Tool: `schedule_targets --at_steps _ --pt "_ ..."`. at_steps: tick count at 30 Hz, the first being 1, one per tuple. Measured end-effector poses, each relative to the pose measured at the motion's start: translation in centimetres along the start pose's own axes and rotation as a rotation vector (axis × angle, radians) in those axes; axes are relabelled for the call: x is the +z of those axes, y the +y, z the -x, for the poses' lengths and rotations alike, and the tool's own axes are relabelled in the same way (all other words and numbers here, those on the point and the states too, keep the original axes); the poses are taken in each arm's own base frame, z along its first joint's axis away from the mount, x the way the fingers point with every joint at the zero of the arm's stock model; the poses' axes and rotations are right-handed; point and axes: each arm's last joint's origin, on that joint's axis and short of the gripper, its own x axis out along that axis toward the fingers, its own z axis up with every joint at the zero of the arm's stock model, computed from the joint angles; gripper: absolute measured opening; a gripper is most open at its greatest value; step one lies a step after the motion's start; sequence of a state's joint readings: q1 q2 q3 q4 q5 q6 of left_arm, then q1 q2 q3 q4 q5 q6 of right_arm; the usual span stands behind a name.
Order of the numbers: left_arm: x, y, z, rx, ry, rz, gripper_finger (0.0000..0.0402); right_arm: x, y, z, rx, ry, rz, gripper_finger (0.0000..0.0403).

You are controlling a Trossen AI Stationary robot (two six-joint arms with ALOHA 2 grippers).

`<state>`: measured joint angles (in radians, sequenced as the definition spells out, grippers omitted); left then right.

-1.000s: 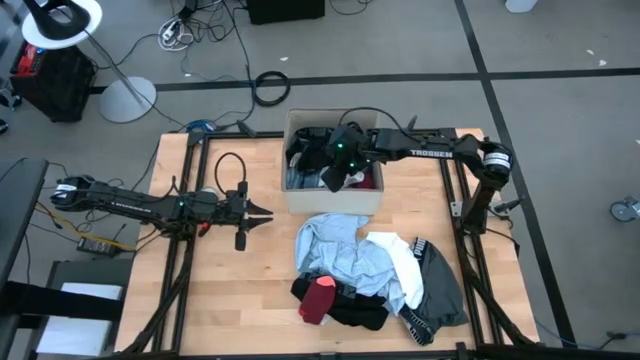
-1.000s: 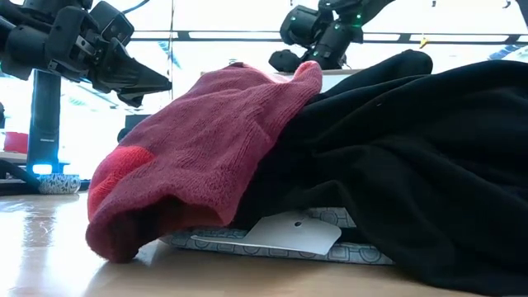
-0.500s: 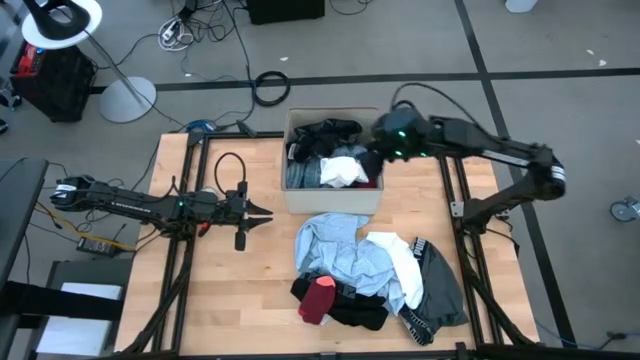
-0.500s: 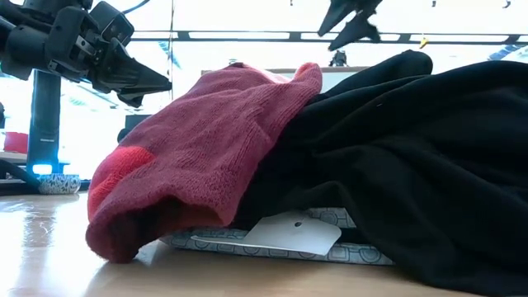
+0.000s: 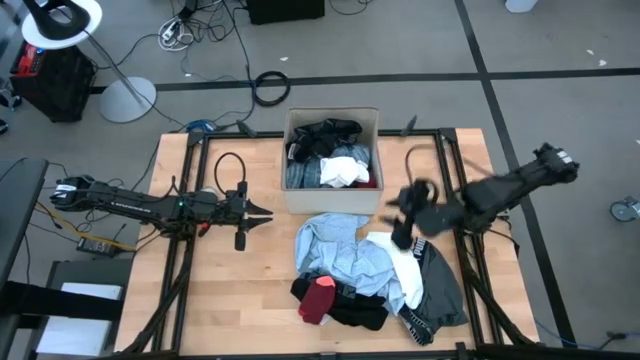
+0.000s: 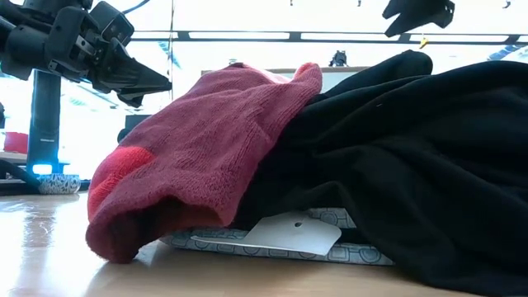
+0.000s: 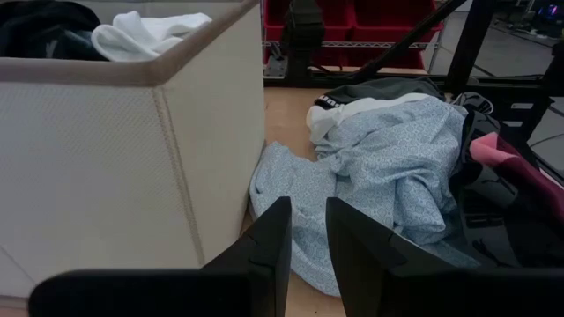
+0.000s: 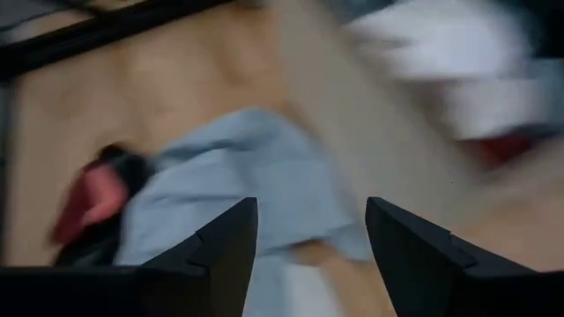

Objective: Sort clothes
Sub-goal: Put the red sock into the white laundry bin

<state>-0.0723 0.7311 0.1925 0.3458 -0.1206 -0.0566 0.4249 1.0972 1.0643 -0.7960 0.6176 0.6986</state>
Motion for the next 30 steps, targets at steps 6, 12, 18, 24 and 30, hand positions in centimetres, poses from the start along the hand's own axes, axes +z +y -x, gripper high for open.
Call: schedule_targets --at_steps 6,12,18,24,30 --pt "0.0 0.0 0.0 0.000 0.000 0.000 0.0080 -2.4 4.3 -3.1 0.230 -0.016 0.126 0.0214" --pt "0.0 0.0 0.0 0.000 0.000 0.000 0.0080 -2.8 6.9 -7.1 0.331 -0.013 0.208 0.0209" --pt "0.0 0.0 0.0 0.000 0.001 0.000 0.0080 -3.4 8.0 -10.5 0.395 0.020 0.212 0.0195" --pt "0.0 0.0 0.0 0.000 -0.002 0.030 0.0080 -3.5 8.8 -11.8 0.483 0.009 0.188 0.0184" --pt "0.6 0.0 0.0 -0.004 -0.058 0.037 0.0080 -3.2 8.3 -11.6 0.445 0.006 0.188 0.0178"
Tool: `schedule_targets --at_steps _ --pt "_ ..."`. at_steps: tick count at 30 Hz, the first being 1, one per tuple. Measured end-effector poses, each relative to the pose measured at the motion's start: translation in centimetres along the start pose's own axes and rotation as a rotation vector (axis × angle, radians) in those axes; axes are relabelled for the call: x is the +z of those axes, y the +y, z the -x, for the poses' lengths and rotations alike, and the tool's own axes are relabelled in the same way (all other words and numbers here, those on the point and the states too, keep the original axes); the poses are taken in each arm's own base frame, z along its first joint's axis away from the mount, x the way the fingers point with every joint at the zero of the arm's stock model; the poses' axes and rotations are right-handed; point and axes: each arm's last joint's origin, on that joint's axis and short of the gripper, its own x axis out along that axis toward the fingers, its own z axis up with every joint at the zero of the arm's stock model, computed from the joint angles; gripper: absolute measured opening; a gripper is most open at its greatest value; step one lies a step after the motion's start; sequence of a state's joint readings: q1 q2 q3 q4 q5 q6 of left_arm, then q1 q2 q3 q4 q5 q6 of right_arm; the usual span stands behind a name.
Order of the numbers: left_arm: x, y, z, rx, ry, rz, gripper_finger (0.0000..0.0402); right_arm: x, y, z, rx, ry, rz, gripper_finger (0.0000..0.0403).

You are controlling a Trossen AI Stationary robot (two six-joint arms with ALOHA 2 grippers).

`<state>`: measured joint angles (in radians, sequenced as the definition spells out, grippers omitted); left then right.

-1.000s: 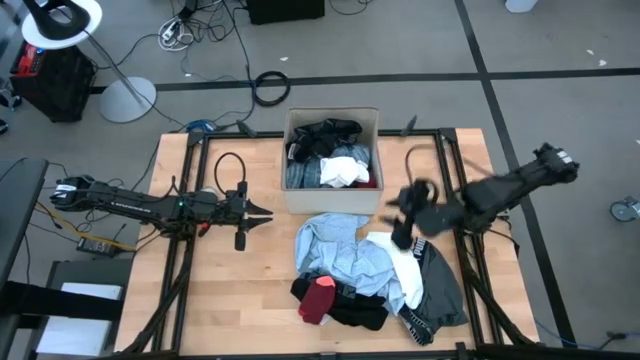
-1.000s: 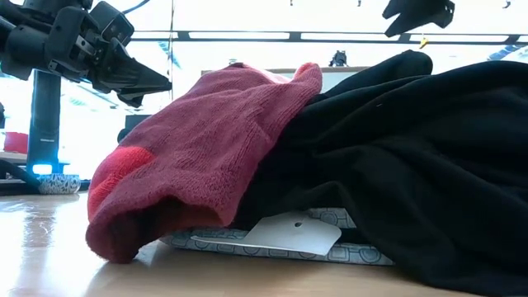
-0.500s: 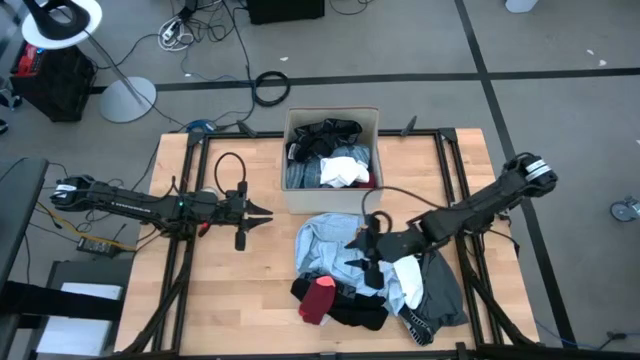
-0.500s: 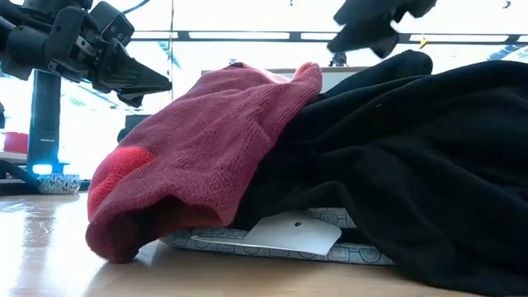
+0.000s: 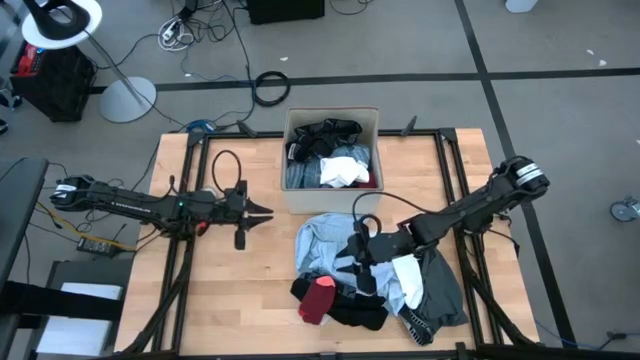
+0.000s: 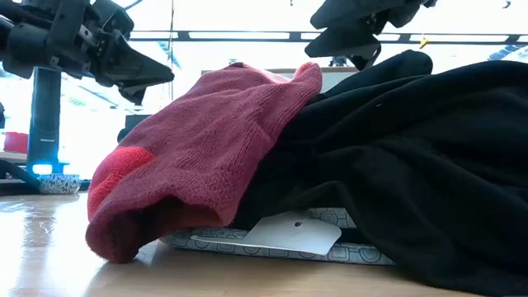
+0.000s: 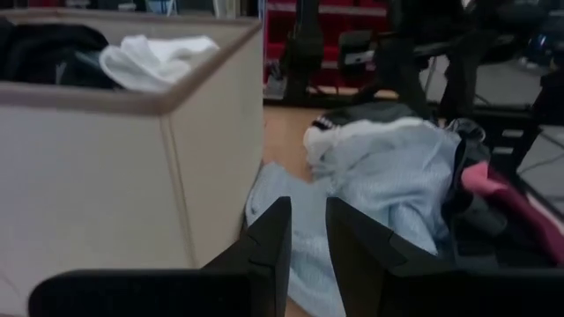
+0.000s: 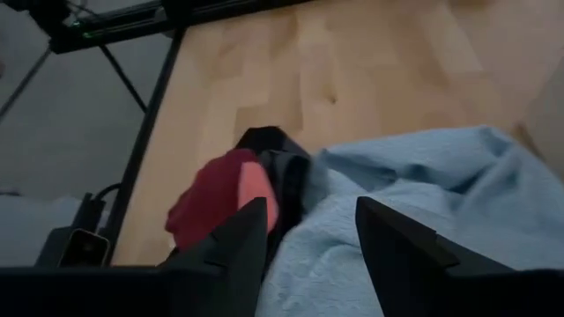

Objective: Sort clothes
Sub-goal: Put the red sock into the white laundry bin

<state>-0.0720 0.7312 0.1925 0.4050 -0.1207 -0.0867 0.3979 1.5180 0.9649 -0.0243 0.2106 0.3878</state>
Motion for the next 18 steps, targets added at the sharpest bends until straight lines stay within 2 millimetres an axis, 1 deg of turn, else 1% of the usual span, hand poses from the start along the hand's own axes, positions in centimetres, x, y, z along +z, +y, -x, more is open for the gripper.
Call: schedule_targets --at_steps 7,12,18 --pt "0.8 -0.1 0.0 -0.007 -0.082 0.010 0.0080 0.2 -0.8 2.0 -0.087 0.031 -0.044 0.0176" --pt "0.9 -0.1 0.0 -0.010 -0.097 0.036 0.0080 -0.4 -1.5 3.4 -0.207 0.102 -0.115 0.0176" --pt "0.8 -0.1 0.0 -0.009 -0.085 0.042 0.0080 -1.4 -2.1 3.4 -0.280 0.185 -0.111 0.0176"
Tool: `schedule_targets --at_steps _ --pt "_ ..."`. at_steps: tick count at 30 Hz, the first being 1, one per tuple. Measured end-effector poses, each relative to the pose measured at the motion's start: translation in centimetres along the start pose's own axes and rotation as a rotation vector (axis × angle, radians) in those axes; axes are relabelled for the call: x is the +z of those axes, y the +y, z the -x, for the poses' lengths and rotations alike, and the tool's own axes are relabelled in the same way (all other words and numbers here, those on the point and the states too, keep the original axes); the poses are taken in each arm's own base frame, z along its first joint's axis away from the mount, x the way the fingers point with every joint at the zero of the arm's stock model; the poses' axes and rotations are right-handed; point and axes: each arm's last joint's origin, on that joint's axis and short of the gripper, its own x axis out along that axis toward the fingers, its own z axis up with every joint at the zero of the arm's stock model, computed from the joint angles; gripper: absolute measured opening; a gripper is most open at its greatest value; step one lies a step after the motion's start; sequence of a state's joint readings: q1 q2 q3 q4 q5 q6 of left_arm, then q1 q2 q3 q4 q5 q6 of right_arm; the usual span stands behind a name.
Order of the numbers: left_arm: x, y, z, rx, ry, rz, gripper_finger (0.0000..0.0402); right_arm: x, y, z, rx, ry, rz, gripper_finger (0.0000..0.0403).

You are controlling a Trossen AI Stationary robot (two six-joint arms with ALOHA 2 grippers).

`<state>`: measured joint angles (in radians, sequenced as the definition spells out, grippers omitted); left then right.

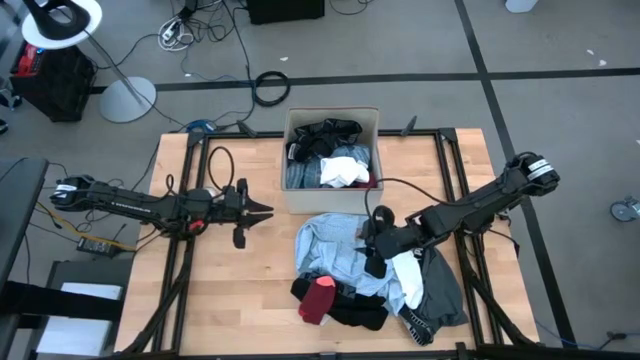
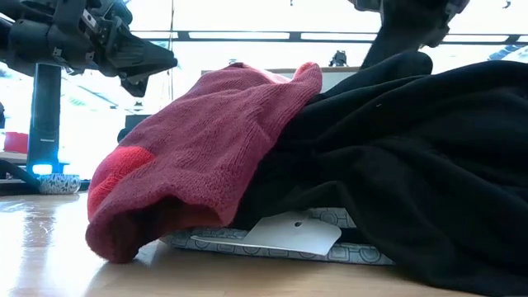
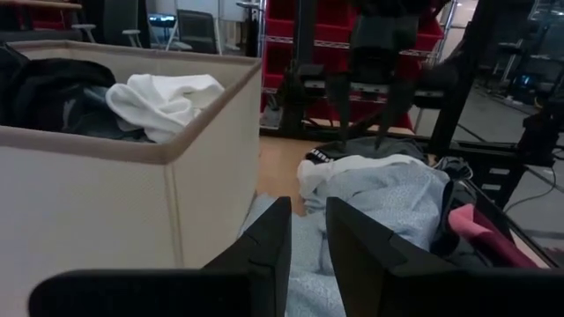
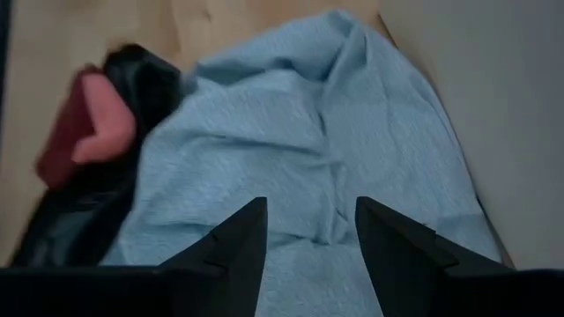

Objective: Sort clothes
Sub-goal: Put the red sock into the white laundry bin

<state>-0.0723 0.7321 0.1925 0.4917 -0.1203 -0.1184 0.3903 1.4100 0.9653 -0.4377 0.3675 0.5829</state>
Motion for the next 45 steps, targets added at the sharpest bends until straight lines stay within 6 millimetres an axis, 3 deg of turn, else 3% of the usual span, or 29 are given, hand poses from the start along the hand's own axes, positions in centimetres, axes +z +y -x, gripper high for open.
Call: schedule_targets --at_steps 8,16,23,34,45 --pt "0.0 -0.3 0.0 -0.022 0.025 0.075 0.0080 -1.6 -0.4 0.0 -0.095 0.126 -0.091 0.0176" --pt "1.9 -3.0 -1.2 -0.083 0.213 0.050 0.0080 -3.2 -0.6 0.8 -0.249 0.156 -0.162 0.0174" --pt "2.2 -6.1 -4.4 -0.119 0.378 0.080 0.0080 -4.2 -1.0 0.2 -0.252 0.161 -0.198 0.0170" --pt "1.9 -10.1 -11.5 -0.197 0.533 0.147 0.0080 -5.6 -1.4 -0.5 -0.259 0.176 -0.239 0.0169" --pt "0.4 -12.7 -14.9 -0.267 0.640 0.235 0.0080 -6.0 -0.6 -0.2 -0.225 0.177 -0.218 0.0167"
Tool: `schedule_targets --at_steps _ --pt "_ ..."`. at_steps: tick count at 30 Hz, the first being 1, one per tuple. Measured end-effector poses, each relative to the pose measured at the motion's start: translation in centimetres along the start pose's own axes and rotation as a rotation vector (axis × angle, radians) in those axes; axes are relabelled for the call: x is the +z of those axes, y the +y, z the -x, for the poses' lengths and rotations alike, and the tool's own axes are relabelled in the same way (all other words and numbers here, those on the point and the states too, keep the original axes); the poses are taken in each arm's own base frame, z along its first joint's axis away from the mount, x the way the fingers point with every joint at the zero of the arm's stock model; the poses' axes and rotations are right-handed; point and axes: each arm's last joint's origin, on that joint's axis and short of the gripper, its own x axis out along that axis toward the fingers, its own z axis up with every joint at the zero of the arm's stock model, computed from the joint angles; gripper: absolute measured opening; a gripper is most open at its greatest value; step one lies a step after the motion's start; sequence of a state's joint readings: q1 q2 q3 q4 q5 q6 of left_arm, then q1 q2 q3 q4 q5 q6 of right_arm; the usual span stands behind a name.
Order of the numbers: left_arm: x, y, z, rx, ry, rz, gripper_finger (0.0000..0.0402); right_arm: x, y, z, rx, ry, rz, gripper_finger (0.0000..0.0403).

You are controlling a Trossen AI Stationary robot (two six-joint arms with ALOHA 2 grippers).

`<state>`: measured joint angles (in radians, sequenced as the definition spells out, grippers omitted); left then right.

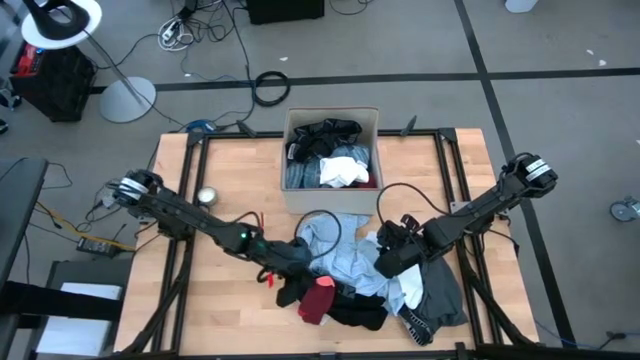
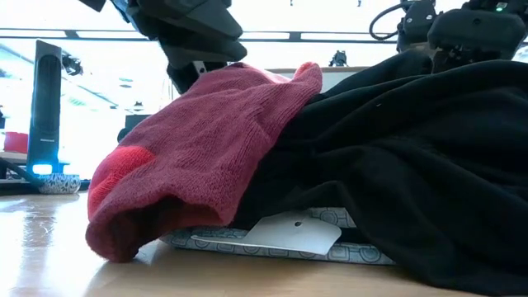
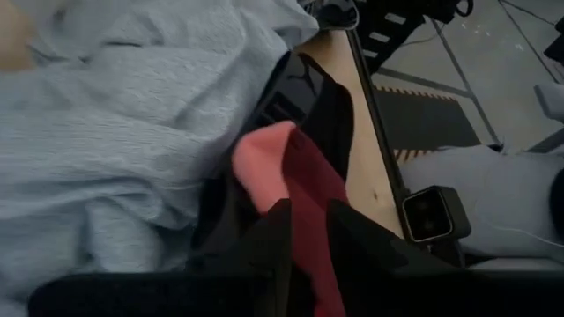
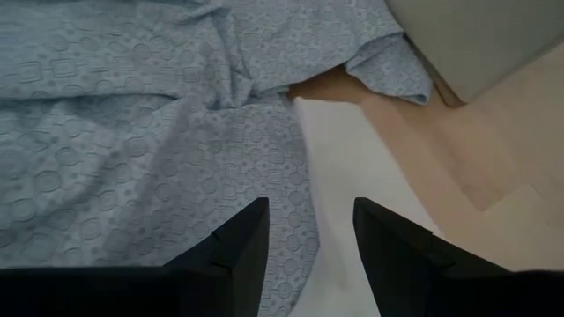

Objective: Sort clothes
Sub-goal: Put the red sock into the white laundry bin

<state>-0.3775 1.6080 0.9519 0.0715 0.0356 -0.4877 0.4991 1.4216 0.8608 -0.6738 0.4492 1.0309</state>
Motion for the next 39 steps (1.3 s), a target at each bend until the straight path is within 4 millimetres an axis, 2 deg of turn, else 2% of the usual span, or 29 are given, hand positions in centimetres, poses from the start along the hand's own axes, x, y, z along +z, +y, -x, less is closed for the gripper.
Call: schedule_targets --at_steps 6,11,13,16,23,26,32,39 --pt "-0.2 -0.5 -1.8 -0.003 0.031 0.013 0.0076 -0.1 0.4 0.1 0.028 -0.012 -0.001 0.0167" --pt "0.1 -0.7 -2.3 0.000 0.024 0.002 0.0012 -0.1 0.4 0.1 0.029 -0.013 0.000 0.0167" --pt "0.3 -0.5 -2.2 0.014 0.016 0.004 0.0006 -0.1 0.4 0.1 0.029 -0.014 0.000 0.0167" --pt "1.0 -0.2 -1.4 0.020 -0.008 -0.006 0.0003 -0.1 0.4 0.1 0.029 -0.014 0.006 0.0167" --pt "3.8 0.2 2.6 0.021 -0.106 -0.014 0.0001 -0.1 0.4 0.1 0.027 -0.014 0.011 0.0167" --pt "4.1 0.1 3.4 0.002 -0.110 -0.013 0.0001 -0.1 0.4 0.1 0.025 -0.013 0.013 0.0167" --pt "3.6 -0.2 2.7 -0.008 -0.083 -0.009 0.0022 -0.1 0.4 0.1 0.026 -0.014 0.020 0.0167" --pt "2.5 0.5 1.3 0.031 -0.008 0.014 0.0100 0.0 0.4 0.1 0.031 -0.017 0.017 0.0167"
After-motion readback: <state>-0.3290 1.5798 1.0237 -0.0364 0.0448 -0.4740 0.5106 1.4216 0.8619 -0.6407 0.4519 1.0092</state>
